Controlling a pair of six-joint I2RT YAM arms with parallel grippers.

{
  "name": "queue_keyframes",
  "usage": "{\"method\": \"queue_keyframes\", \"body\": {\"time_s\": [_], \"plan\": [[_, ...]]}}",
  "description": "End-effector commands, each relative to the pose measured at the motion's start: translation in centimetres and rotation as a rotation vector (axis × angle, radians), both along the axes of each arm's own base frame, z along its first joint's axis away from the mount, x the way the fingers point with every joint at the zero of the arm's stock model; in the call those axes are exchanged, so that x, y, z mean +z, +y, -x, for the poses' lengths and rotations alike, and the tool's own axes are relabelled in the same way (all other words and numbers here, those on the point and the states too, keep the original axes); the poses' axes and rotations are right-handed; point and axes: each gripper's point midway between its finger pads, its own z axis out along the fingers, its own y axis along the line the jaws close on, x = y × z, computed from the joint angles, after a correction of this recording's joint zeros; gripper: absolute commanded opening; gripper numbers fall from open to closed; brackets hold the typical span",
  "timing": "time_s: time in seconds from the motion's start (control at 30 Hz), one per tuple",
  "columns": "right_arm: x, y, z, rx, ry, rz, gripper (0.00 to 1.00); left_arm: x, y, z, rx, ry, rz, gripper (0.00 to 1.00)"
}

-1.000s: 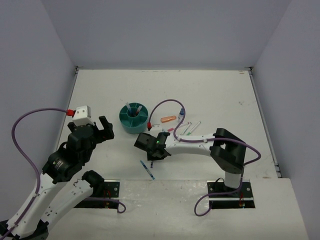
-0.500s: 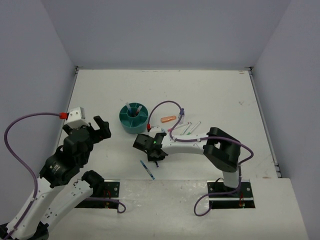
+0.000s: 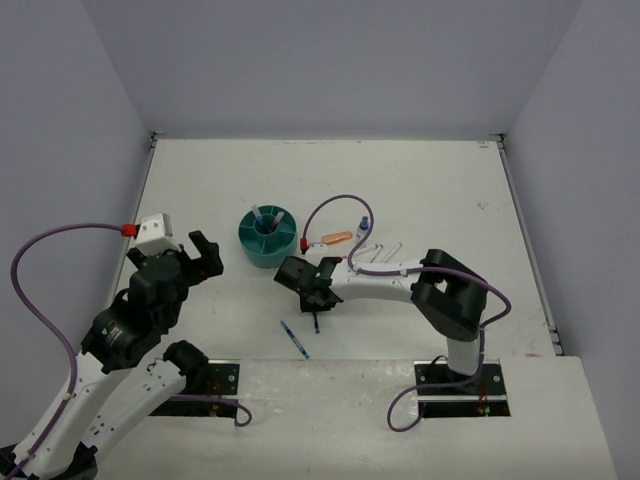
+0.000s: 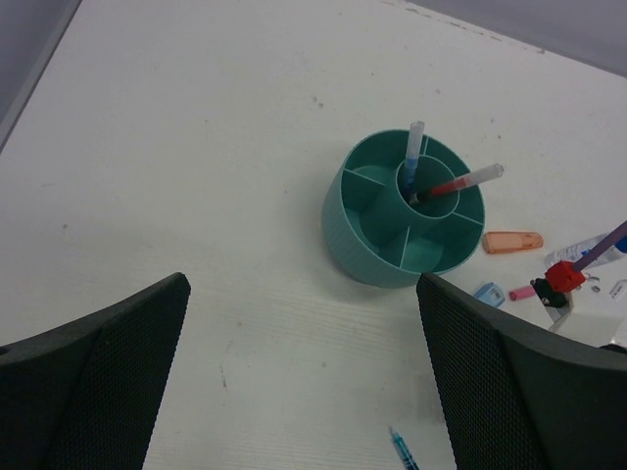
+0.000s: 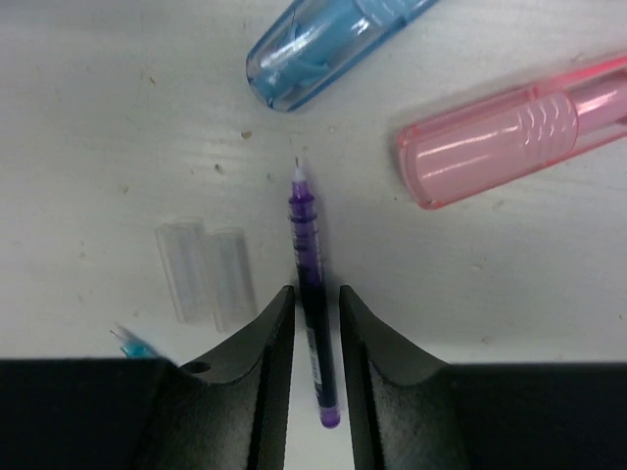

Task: Sort the stationery into containers
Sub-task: Move the pen to the center of the board.

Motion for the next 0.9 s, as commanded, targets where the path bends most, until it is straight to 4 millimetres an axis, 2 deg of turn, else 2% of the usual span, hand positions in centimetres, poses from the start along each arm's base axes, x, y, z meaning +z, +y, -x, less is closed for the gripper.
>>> {"method": "queue_keyframes", "body": {"time_s": [0.0,0.1,0.17,0.23,0.4,0.57,0.87], "plan": [[-1.0,-0.8,-0.8,0.040,0.018,0.016,0.26,0.4,-0.2,-0.6,0.021,-0.020,0.025,1.00],[-1.7,-1.3,-0.9,0.048,0.033,0.033,0.21,0.3,-0.2,-0.6,0.020,-0.016,0.022,1.00],[-2.0,-1.5,-0.8,0.050,0.042,0.041,0.12,0.2,-0.5,-0.8,0.012,-0.010,0.020,1.00],[-2.1,-1.7,-0.5,0.051,0.050,0.042,0.10,0.1,-0.8,-1.0,0.001,-0.002,0.011,1.00],[-2.5,-2.6,0.3,0.060,0.069,0.048,0.12,-0.7,-1.8,-1.7,-0.028,0.079,-0.036,1.00],[-2.3,-3.0,0.8,0.080,0.077,0.067,0.19,-1.4,-3.2,-2.3,-0.068,0.121,-0.025,1.00],[-2.1,-3.8,1.8,0.092,0.087,0.096,0.21,-2.1,-4.6,-2.8,-0.115,0.150,-0.017,1.00]]}}
